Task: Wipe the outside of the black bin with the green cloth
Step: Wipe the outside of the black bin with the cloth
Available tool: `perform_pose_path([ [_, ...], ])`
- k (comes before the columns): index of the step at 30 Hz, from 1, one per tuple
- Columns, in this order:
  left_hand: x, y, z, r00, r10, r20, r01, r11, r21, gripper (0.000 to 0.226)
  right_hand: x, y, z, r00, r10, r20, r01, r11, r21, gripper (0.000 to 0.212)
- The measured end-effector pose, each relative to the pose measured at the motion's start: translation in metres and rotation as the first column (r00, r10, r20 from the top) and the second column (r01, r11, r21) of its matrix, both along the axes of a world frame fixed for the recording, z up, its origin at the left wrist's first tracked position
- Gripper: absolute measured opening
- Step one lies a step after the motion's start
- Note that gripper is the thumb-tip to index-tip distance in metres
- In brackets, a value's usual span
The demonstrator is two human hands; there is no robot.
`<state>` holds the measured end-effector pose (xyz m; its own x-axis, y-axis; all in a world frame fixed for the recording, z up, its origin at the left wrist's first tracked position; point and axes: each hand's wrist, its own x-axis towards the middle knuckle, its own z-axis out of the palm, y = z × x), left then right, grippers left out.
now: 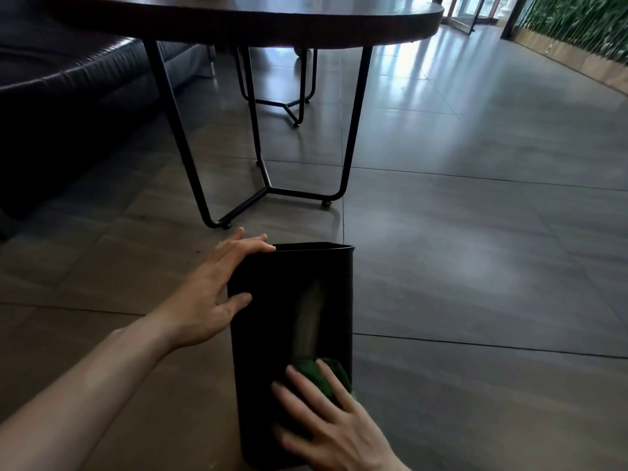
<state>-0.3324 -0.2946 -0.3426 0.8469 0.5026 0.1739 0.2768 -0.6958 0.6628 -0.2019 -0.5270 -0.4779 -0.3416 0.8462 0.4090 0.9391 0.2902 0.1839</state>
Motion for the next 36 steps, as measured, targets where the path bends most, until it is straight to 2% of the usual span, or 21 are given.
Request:
perform_pose_path([
  [2, -0.003, 0.000, -0.002, 1.000, 0.007, 0.005, -0.007, 1.000, -0.014, 0.074, 0.010, 0.002, 0.008, 0.999, 0.011, -0.031, -0.010, 1.000, 0.006, 0.023],
  [4, -0.005, 0.000, -0.003, 1.000, 0.027, 0.014, -0.027, 0.999, -0.037, 0.074, 0.022, 0.020, 0.033, 0.981, -0.077, -0.178, 0.082, 0.996, 0.021, 0.025],
  [7, -0.009, 0.002, -0.006, 0.999, 0.043, 0.021, -0.042, 0.998, -0.045, 0.071, 0.040, 0.065, 0.082, 0.856, -0.310, -0.413, 0.353, 0.935, 0.030, 0.042],
  [9, -0.010, 0.002, -0.007, 0.997, 0.063, 0.037, -0.061, 0.997, -0.039, 0.070, 0.041, 0.086, 0.102, 0.778, -0.384, -0.498, 0.446, 0.895, 0.006, 0.049],
  [10, -0.010, 0.001, -0.008, 0.996, 0.076, 0.045, -0.075, 0.997, -0.024, 0.071, 0.038, 0.091, 0.104, 0.772, -0.394, -0.499, 0.452, 0.892, -0.006, 0.052],
  [12, -0.005, -0.002, -0.011, 0.992, 0.098, 0.075, -0.100, 0.995, 0.027, 0.071, 0.030, 0.084, 0.093, 0.817, -0.374, -0.439, 0.411, 0.912, -0.012, 0.055],
  [16, -0.002, -0.002, -0.016, 0.985, 0.135, 0.104, -0.141, 0.988, 0.061, 0.069, 0.009, 0.030, 0.034, 0.967, -0.173, -0.186, 0.163, 0.984, -0.064, 0.057],
  [19, -0.001, -0.002, -0.018, 0.987, 0.121, 0.101, -0.127, 0.990, 0.055, 0.069, 0.012, -0.006, 0.006, 0.995, -0.061, -0.078, 0.055, 0.995, -0.078, 0.047],
  [21, -0.001, -0.001, -0.018, 0.986, 0.132, 0.102, -0.138, 0.989, 0.046, 0.070, 0.023, -0.008, 0.008, 0.998, -0.010, -0.058, 0.006, 0.998, -0.061, 0.044],
  [23, -0.002, 0.000, -0.017, 0.983, 0.154, 0.100, -0.159, 0.986, 0.042, 0.071, 0.033, 0.007, 0.026, 0.989, 0.006, -0.147, -0.008, 1.000, -0.015, 0.036],
  [25, -0.002, 0.000, -0.015, 0.983, 0.153, 0.100, -0.158, 0.986, 0.047, 0.071, 0.040, 0.036, 0.056, 0.944, -0.080, -0.321, 0.109, 0.991, 0.076, 0.028],
  [27, 0.000, -0.003, -0.015, 0.986, 0.139, 0.092, -0.145, 0.988, 0.051, 0.071, 0.042, 0.065, 0.085, 0.833, -0.194, -0.518, 0.304, 0.943, 0.135, 0.028],
  [29, 0.000, -0.004, -0.014, 0.985, 0.147, 0.087, -0.150, 0.988, 0.038, 0.071, 0.037, 0.087, 0.103, 0.724, -0.205, -0.659, 0.395, 0.906, 0.152, 0.031],
  [33, -0.002, -0.004, -0.015, 0.981, 0.172, 0.094, -0.175, 0.985, 0.016, 0.067, 0.027, 0.098, 0.102, 0.660, -0.179, -0.730, 0.440, 0.880, 0.182, 0.031],
  [35, -0.001, -0.003, -0.017, 0.980, 0.174, 0.099, -0.178, 0.984, 0.026, 0.067, 0.022, 0.089, 0.085, 0.693, -0.222, -0.686, 0.422, 0.896, 0.137, 0.026],
  [36, -0.001, -0.002, -0.017, 0.979, 0.175, 0.101, -0.179, 0.984, 0.027, 0.067, 0.018, 0.082, 0.076, 0.722, -0.250, -0.645, 0.402, 0.911, 0.097, 0.033],
])
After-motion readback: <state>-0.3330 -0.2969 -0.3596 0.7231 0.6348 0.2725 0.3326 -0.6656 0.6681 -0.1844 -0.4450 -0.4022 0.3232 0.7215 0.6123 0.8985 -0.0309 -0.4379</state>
